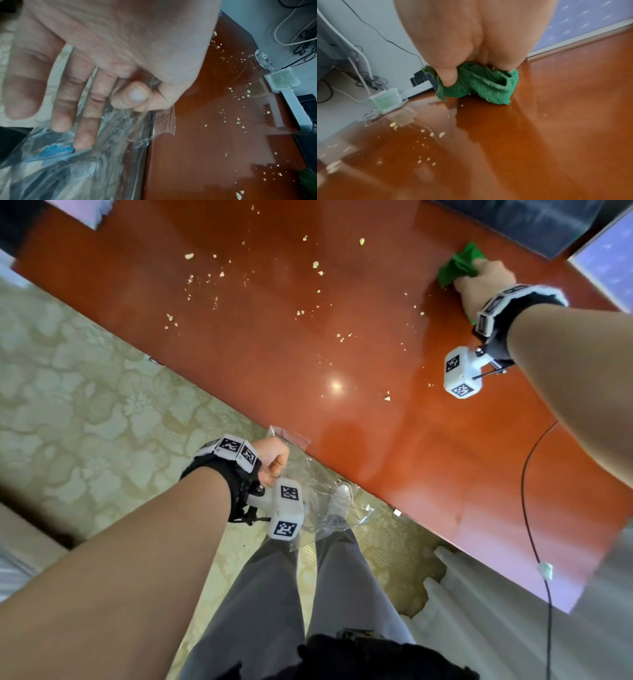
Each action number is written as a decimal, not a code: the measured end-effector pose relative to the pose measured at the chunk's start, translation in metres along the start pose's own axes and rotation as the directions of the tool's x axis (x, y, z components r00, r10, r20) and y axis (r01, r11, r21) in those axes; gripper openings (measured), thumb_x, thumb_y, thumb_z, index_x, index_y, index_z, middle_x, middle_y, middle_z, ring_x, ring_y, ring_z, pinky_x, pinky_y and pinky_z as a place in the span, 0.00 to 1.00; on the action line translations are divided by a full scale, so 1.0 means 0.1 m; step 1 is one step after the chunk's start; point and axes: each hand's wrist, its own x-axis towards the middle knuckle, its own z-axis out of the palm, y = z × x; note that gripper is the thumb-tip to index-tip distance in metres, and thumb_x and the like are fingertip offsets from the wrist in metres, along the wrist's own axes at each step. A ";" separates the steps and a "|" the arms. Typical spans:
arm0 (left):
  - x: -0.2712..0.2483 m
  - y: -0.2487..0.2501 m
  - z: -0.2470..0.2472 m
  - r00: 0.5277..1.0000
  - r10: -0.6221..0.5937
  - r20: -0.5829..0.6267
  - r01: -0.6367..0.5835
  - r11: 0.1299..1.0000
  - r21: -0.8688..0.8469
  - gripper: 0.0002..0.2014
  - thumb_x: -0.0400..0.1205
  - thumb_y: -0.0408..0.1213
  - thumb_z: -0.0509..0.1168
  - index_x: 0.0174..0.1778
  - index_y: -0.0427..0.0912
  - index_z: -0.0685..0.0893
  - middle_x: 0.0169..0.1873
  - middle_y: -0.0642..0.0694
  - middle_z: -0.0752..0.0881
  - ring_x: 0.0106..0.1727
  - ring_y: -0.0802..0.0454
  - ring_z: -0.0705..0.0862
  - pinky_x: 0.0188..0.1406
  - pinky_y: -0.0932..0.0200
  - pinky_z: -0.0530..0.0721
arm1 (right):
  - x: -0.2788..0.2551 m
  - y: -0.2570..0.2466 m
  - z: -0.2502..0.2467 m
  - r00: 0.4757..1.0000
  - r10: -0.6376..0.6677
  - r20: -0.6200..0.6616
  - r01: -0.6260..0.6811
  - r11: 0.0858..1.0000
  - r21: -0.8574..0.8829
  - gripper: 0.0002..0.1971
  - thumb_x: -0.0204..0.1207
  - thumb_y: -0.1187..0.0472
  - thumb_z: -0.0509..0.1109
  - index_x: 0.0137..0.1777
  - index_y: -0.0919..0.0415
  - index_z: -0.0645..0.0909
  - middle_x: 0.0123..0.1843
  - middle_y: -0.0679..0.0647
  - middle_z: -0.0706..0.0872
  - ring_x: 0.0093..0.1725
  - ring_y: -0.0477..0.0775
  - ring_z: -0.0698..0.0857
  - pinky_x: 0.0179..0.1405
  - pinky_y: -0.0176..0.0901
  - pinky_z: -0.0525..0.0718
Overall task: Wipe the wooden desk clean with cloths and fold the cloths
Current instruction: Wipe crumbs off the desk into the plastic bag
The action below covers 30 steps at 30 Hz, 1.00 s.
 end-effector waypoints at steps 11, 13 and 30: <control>0.01 -0.02 0.07 0.996 0.083 0.016 -0.084 0.985 0.150 0.07 0.59 0.30 0.56 0.19 0.43 0.66 0.16 0.47 0.67 0.49 0.35 0.80 0.65 0.42 0.78 | -0.49 -0.03 0.36 0.978 -0.145 0.152 0.161 0.982 -0.100 0.30 0.84 0.53 0.61 0.85 0.52 0.60 0.85 0.59 0.61 0.83 0.61 0.62 0.80 0.42 0.55; 0.03 -0.05 0.07 0.995 0.102 0.021 -0.104 0.984 0.147 0.09 0.63 0.31 0.57 0.17 0.44 0.67 0.16 0.47 0.67 0.51 0.34 0.83 0.71 0.36 0.76 | -0.63 0.03 0.43 0.968 -0.160 0.194 0.181 0.979 -0.097 0.31 0.84 0.52 0.61 0.85 0.50 0.58 0.86 0.58 0.57 0.84 0.61 0.58 0.81 0.43 0.53; -0.03 -0.22 0.15 0.970 0.189 0.150 -0.178 0.981 -0.083 0.14 0.76 0.21 0.49 0.26 0.41 0.63 0.17 0.50 0.61 0.48 0.42 0.69 0.62 0.40 0.82 | -2.12 0.12 0.73 0.926 -0.120 0.359 0.150 0.987 -0.057 0.28 0.86 0.54 0.60 0.85 0.52 0.58 0.87 0.56 0.55 0.84 0.60 0.59 0.80 0.42 0.54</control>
